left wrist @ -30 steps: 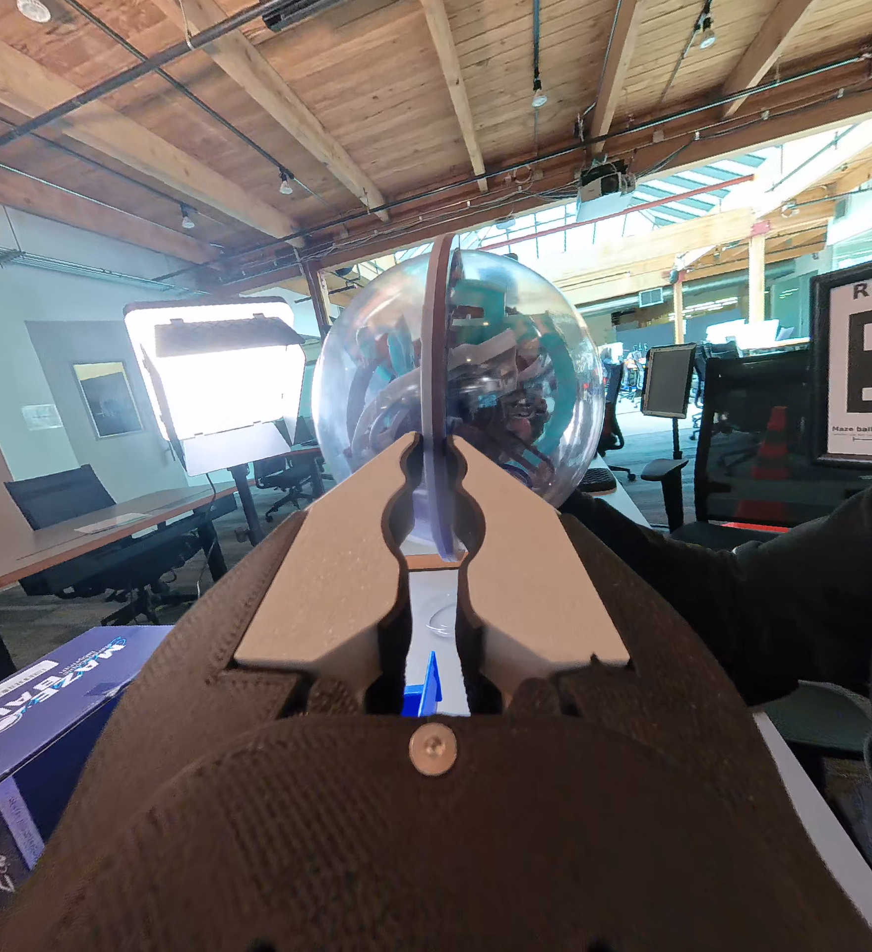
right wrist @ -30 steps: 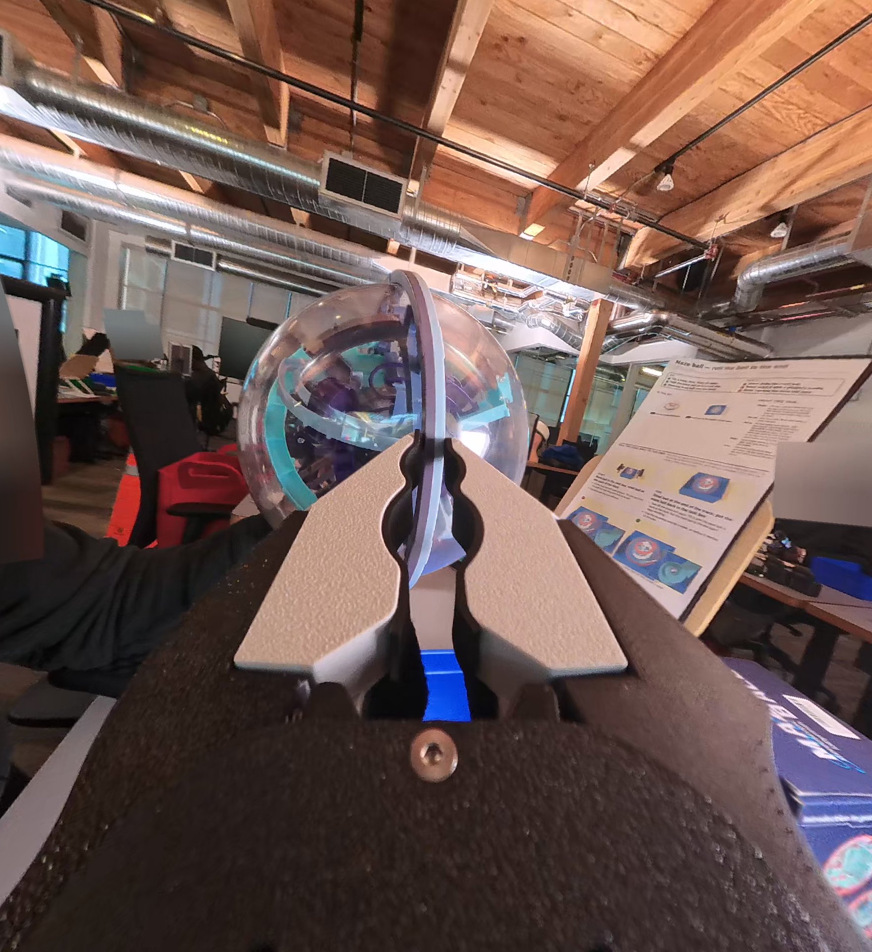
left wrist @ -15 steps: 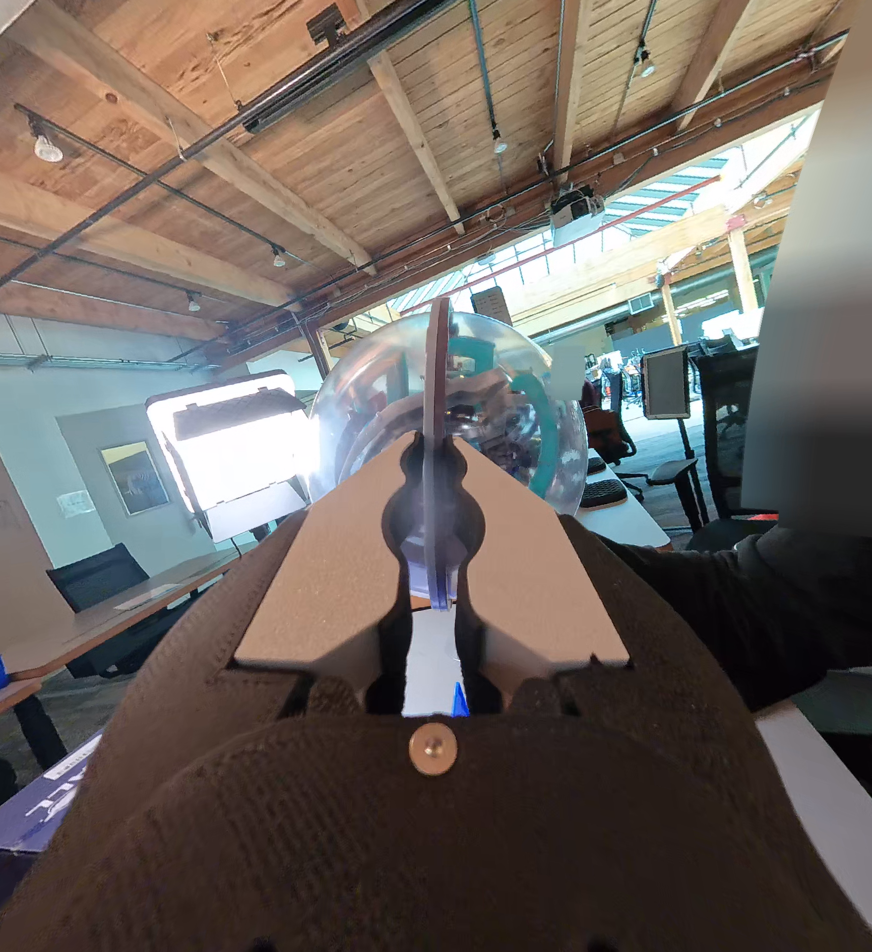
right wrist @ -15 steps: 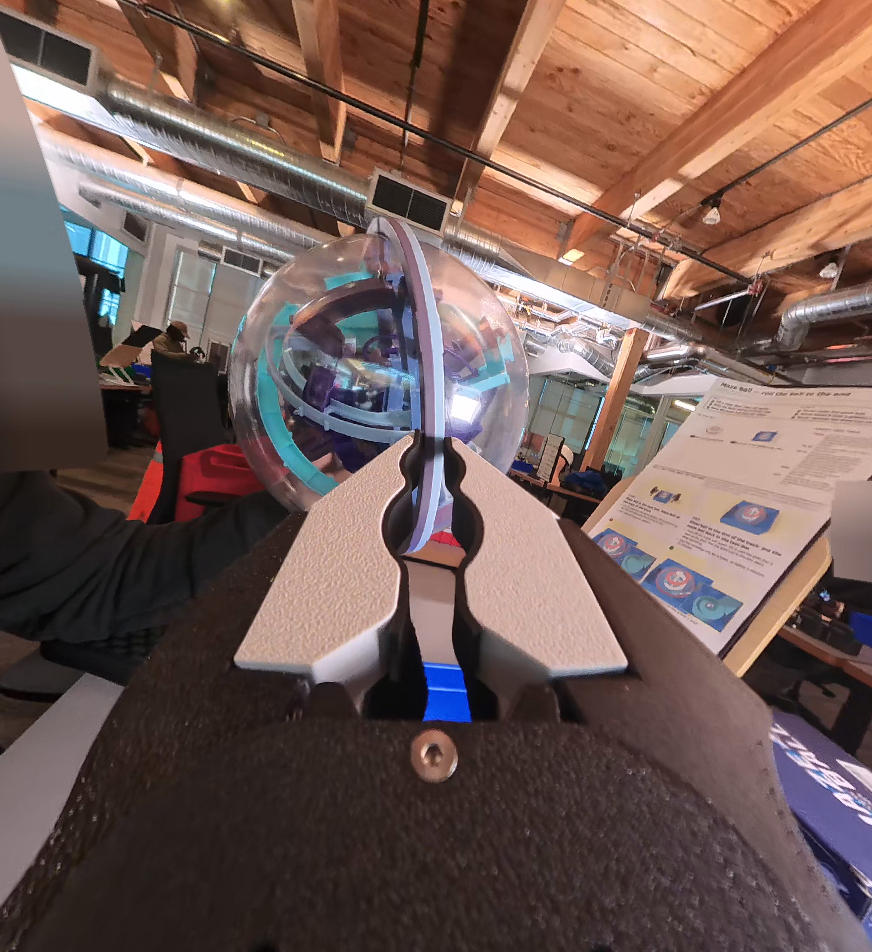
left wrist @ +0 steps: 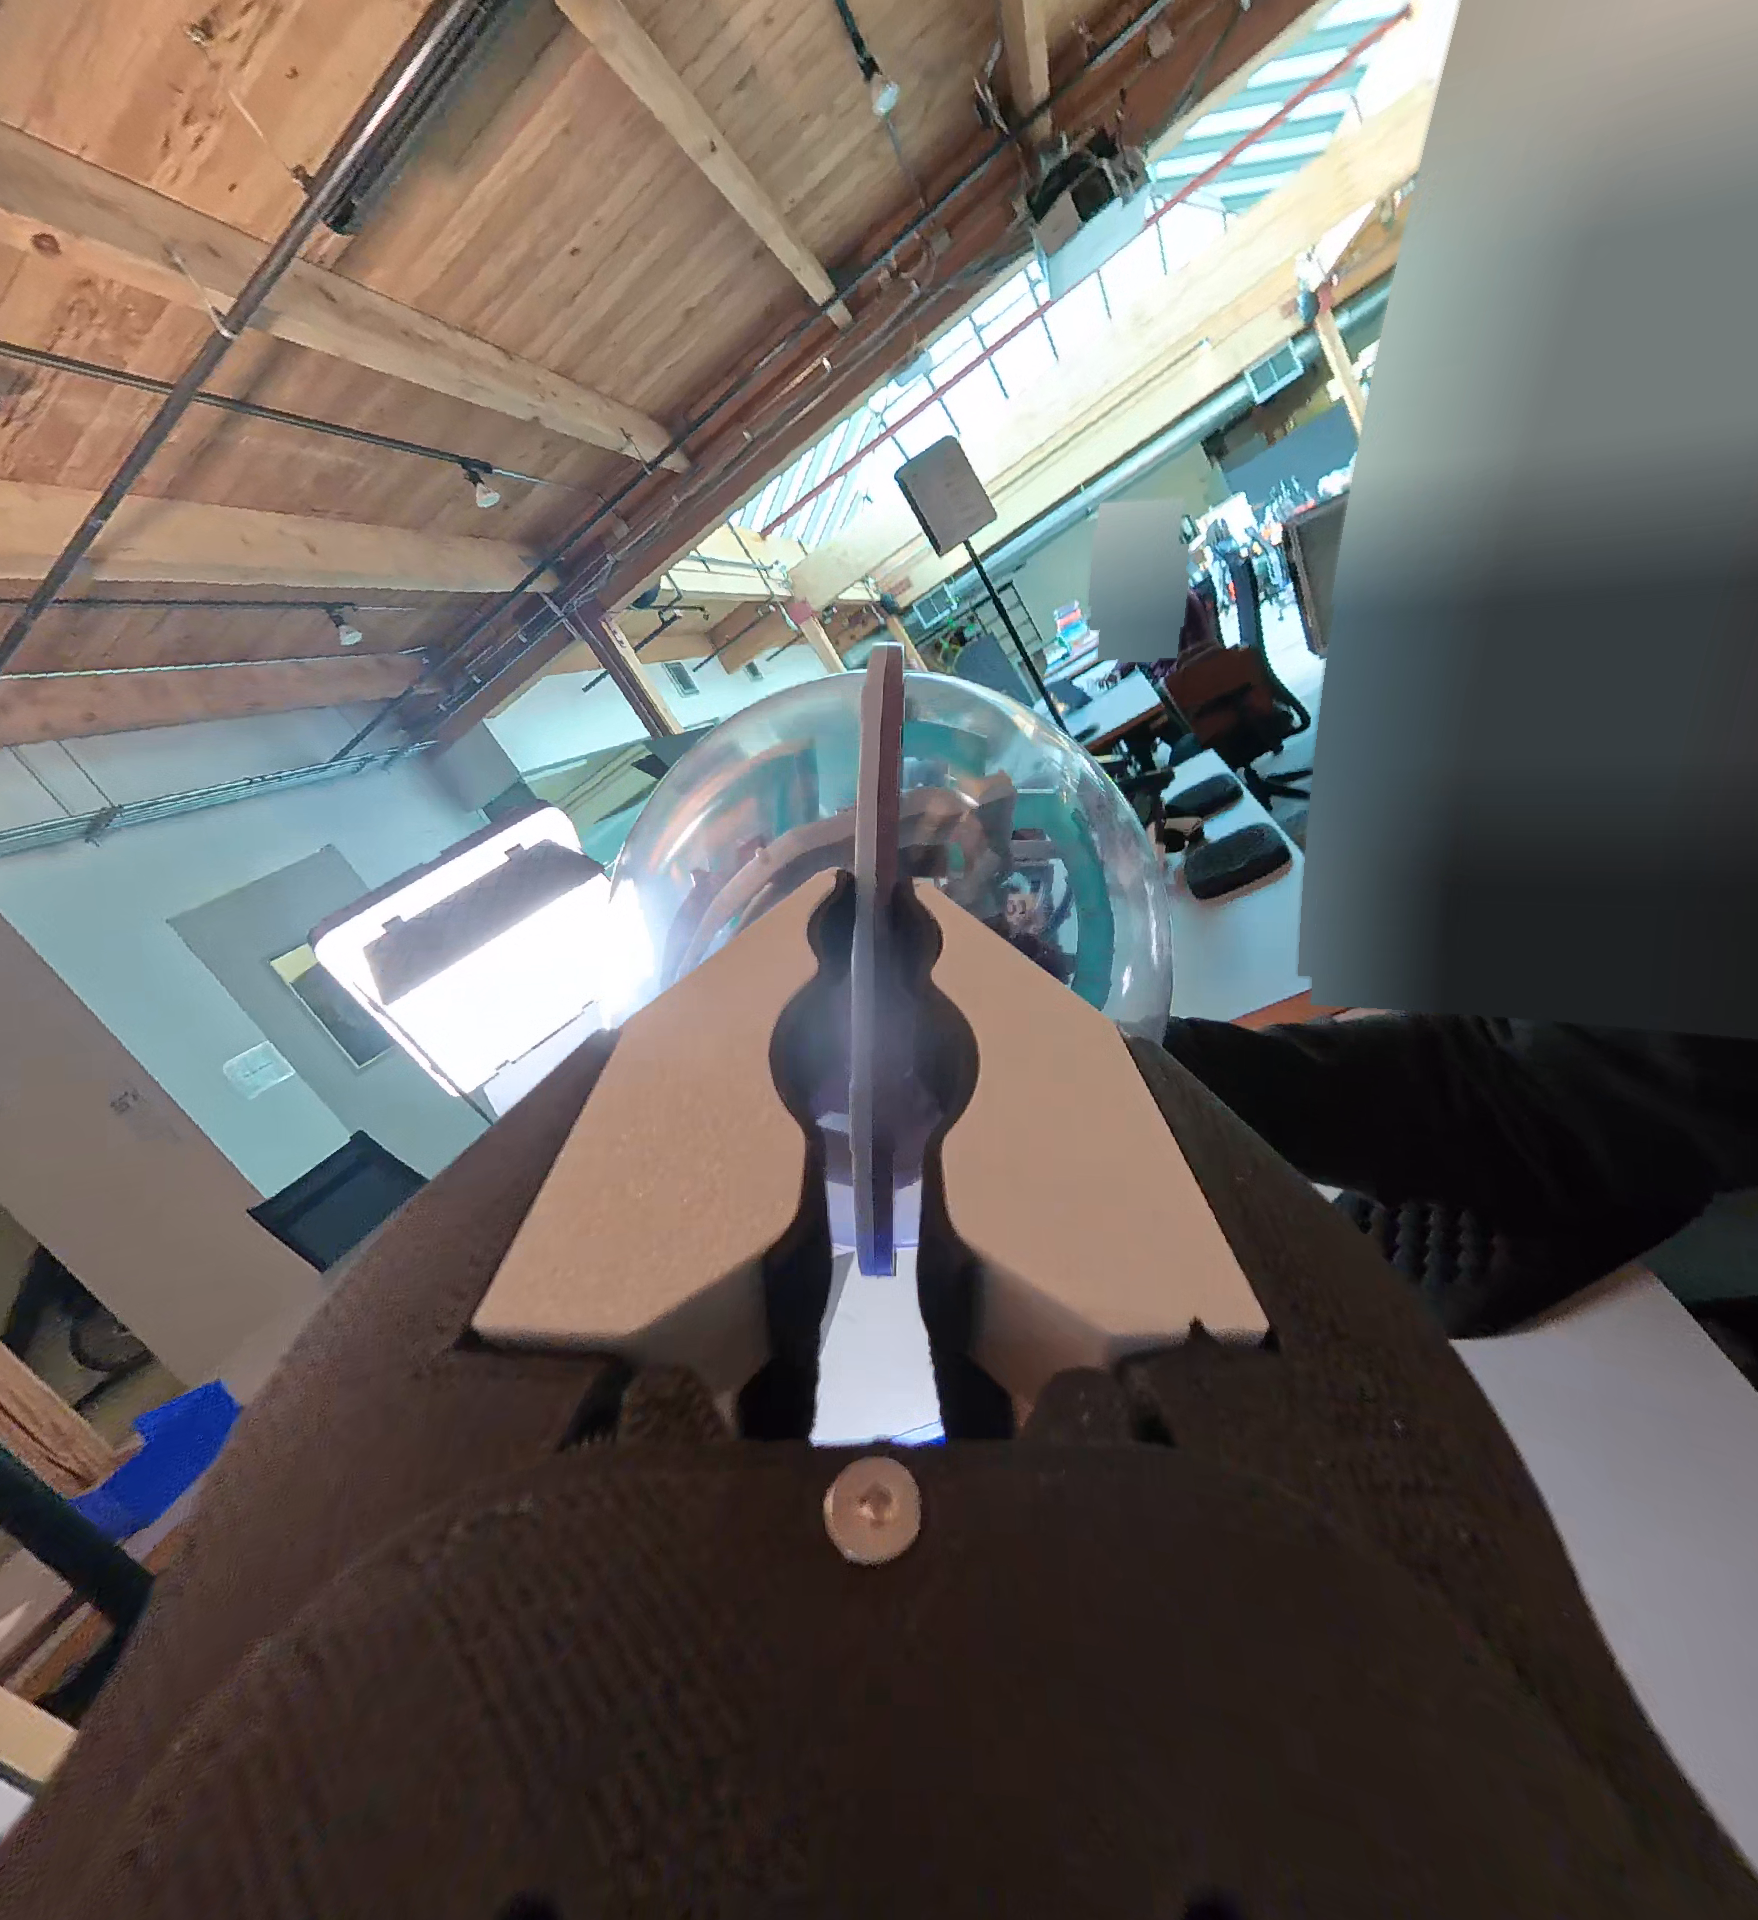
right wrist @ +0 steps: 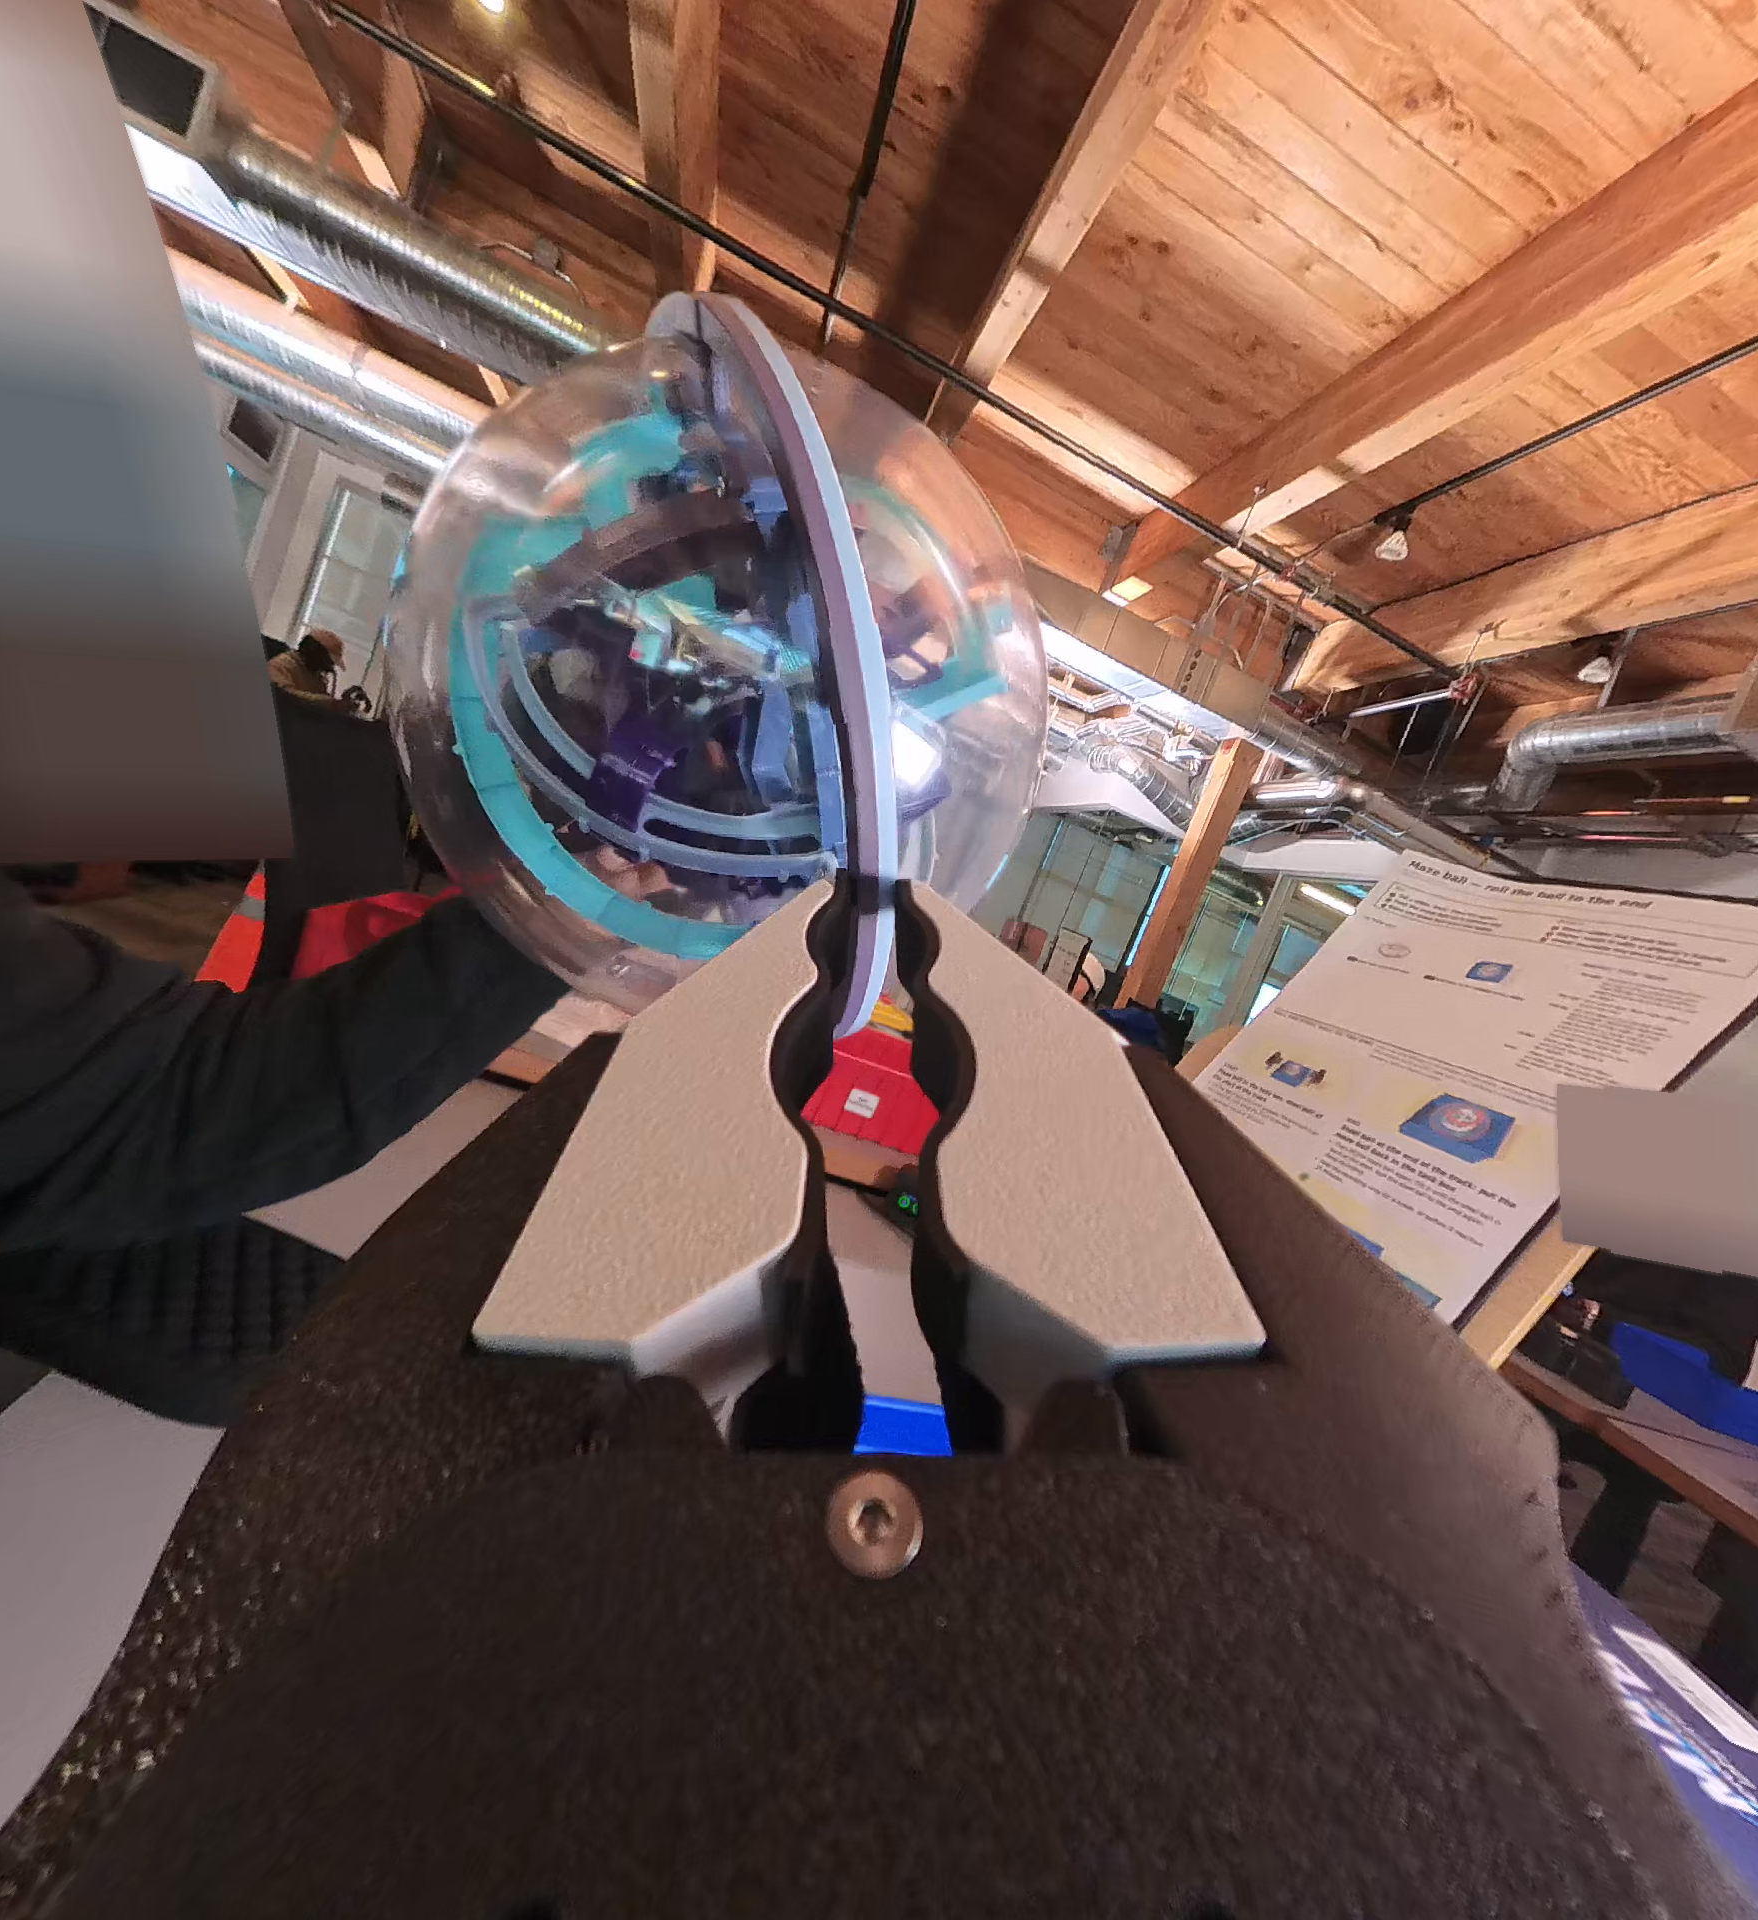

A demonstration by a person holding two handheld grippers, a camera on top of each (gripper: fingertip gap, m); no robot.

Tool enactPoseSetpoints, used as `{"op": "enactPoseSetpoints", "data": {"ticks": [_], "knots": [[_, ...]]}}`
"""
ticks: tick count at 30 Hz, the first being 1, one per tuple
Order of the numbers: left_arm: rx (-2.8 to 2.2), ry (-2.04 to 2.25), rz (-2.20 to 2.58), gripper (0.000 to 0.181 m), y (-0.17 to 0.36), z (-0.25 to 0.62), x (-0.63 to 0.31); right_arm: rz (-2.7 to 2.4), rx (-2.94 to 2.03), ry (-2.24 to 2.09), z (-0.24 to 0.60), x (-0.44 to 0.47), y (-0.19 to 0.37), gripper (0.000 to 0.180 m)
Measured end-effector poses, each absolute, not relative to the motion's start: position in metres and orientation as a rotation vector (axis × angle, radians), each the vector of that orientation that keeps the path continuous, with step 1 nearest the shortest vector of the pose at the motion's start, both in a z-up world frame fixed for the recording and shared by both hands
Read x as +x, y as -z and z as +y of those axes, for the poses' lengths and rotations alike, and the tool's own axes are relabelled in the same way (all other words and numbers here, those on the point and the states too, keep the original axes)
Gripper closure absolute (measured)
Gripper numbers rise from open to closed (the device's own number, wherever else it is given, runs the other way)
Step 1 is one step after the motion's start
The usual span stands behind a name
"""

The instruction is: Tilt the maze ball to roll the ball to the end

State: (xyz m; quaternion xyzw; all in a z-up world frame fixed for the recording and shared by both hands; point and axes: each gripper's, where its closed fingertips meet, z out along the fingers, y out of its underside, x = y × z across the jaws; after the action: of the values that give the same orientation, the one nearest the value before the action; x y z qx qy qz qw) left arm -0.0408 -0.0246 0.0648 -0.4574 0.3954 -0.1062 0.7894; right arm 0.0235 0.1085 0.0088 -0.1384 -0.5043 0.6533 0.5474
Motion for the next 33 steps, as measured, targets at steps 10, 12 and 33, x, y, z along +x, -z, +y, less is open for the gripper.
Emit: {"op": "enactPoseSetpoints", "data": {"ticks": [10, 12, 33], "knots": [[-0.973, 0.189, 0.903, 0.174, -0.082, -0.031, -0.015, -1.155, -0.32, -1.533, 0.108, 0.033, -0.02, 0.174], [-0.98, 0.19, 0.897, 0.174, -0.085, -0.03, -0.015, -1.156, -0.329, -1.534, 0.108, 0.032, -0.02, 0.174], [-1.098, 0.211, 0.825, 0.174, -0.1, -0.022, -0.024, -1.265, -0.433, -1.648, 0.095, -0.002, 0.008, 0.174]]}}
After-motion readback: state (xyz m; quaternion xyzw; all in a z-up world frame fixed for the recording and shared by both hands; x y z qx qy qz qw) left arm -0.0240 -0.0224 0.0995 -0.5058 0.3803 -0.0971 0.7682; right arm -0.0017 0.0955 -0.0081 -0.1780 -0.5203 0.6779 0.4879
